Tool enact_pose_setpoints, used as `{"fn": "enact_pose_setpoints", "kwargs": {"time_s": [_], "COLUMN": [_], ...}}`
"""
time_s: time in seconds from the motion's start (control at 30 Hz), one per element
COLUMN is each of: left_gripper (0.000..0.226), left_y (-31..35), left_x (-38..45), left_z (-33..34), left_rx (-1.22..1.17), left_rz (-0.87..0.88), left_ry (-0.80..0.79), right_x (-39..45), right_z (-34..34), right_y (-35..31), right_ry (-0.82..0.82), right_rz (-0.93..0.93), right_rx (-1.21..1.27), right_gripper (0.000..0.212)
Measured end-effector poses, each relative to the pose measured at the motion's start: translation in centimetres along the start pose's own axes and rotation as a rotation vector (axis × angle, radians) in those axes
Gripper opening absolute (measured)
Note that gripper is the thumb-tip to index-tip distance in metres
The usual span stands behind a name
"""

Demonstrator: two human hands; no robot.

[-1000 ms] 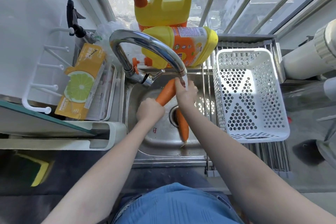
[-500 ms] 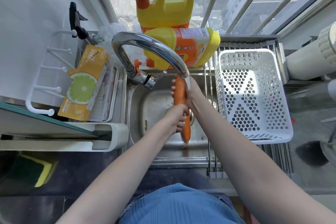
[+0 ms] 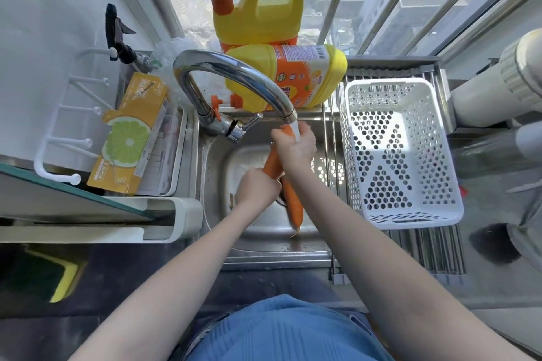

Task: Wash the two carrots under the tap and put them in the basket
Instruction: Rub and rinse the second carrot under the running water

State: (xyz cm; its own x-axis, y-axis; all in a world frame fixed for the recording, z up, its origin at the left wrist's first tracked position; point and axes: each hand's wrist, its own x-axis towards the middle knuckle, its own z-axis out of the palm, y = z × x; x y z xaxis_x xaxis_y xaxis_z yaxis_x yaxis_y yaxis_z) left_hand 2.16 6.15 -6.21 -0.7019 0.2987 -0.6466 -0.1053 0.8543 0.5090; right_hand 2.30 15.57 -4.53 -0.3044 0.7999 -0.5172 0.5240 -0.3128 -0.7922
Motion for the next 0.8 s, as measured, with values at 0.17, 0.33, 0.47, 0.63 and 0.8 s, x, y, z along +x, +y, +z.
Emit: {"fn": "enact_pose_setpoints", "kwargs": {"time_s": [0.17, 0.33, 0.47, 0.63, 0.8], "left_gripper": [0.024, 0.036, 0.033, 0.026, 0.040], "left_y": [1.3, 0.8, -0.1, -0.4, 0.3], "left_x": [-1.8, -1.7, -1.0, -1.1, -1.5], "left_z": [0.2, -1.3, -2.6, -3.1, -2.1], "left_rx": [-0.374, -0.553, -0.711, -0.795, -0.788], "left_rz": [-0.209, -0.289, -0.291, -0.194, -0.263], "left_ry": [-0.404, -0.803, -1.080, -1.273, -0.947], "right_x": [1.1, 1.2, 0.7, 0.5, 0.9], "right_z": [-2.2, -3.1, -2.8, -2.3, -2.3], "right_y": [-0.1, -0.1, -0.2, -0.9, -1.8], "right_ry": [-0.333, -0.547, -0.603, -0.810, -0.681], "right_rz": [0.131, 0.304, 0.341, 0.484, 0.516], "right_rx": [0.158, 0.546, 0.861, 1.059, 0.802], "right_gripper": [0.013, 0.013, 0.011, 0.022, 0.035]}}
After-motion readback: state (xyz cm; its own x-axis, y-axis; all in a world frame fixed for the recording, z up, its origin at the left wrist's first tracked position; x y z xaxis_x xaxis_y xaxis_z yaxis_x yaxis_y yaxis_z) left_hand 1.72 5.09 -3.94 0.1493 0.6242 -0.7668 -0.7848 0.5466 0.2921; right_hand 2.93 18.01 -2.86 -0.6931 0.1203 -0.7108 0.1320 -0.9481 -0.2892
